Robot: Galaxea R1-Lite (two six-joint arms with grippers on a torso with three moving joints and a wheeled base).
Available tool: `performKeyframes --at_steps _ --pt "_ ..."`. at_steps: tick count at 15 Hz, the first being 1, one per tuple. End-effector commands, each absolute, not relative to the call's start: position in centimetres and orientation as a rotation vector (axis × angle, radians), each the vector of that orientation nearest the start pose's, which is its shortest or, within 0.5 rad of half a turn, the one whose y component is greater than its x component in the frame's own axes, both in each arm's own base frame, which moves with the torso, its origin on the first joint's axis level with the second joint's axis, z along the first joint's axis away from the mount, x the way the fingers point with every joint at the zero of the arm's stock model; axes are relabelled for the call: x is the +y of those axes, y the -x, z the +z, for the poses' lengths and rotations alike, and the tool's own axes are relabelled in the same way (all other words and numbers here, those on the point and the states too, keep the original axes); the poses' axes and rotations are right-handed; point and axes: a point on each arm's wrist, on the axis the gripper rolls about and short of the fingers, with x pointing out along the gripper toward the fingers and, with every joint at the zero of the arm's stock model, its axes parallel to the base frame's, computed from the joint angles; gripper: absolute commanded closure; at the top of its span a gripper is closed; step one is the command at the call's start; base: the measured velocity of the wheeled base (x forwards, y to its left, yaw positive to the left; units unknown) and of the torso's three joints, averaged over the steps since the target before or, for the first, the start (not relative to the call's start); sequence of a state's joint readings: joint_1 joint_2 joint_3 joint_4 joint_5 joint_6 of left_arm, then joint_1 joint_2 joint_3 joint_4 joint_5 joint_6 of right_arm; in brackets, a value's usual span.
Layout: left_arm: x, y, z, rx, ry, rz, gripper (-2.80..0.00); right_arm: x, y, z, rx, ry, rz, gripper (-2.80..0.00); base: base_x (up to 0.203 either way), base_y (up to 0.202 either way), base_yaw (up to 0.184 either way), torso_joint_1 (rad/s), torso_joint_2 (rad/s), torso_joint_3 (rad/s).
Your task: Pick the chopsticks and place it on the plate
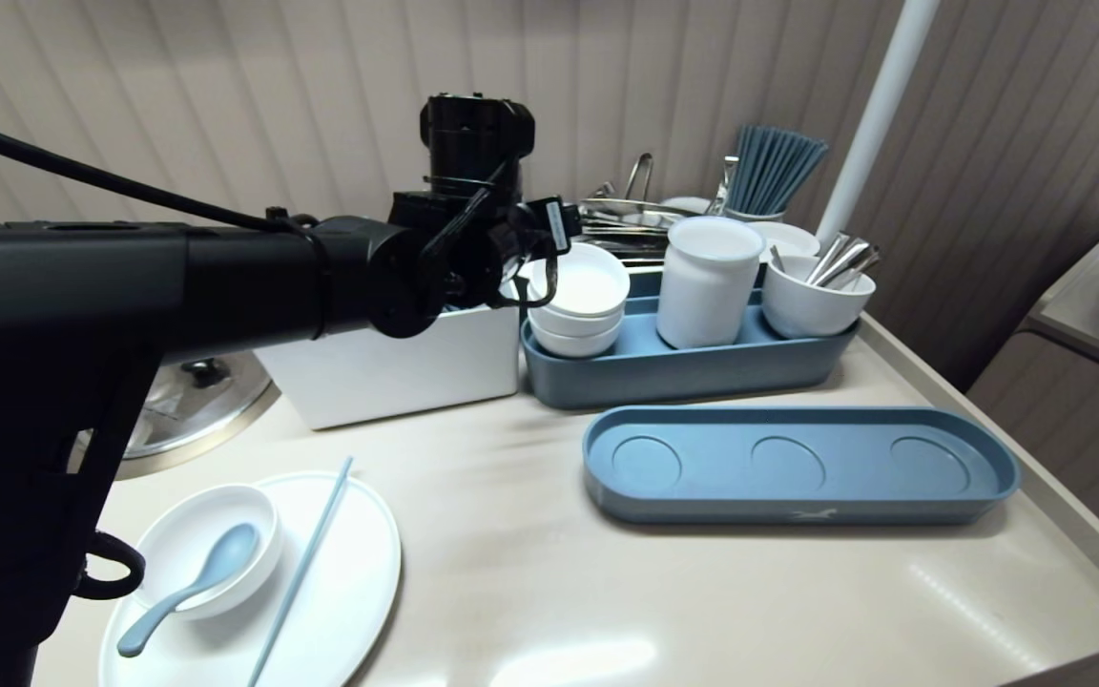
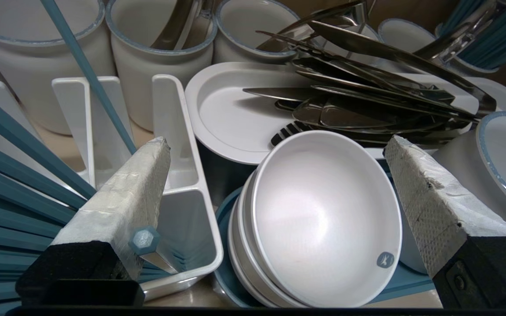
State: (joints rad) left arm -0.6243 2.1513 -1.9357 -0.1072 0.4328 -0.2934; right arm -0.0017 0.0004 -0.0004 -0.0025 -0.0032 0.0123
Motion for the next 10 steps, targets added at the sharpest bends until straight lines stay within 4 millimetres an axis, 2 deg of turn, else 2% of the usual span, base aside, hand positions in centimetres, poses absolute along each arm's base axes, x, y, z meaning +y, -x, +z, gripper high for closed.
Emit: performKeyframes --at_steps 1,10 --pt "-25.58 -37.25 27.55 0.121 0.238 -0.172 -2.80 0.00 2.28 7.58 -0.003 -0.012 -0.005 0.00 0.000 0.000 0.000 0.000 0.00 0.000" --pt "-25.44 -37.17 27.62 0.117 0.196 -0.171 -2.80 0.00 2.27 7.58 -0.002 -0.012 -0.005 0.00 0.000 0.000 0.000 0.000 0.00 0.000"
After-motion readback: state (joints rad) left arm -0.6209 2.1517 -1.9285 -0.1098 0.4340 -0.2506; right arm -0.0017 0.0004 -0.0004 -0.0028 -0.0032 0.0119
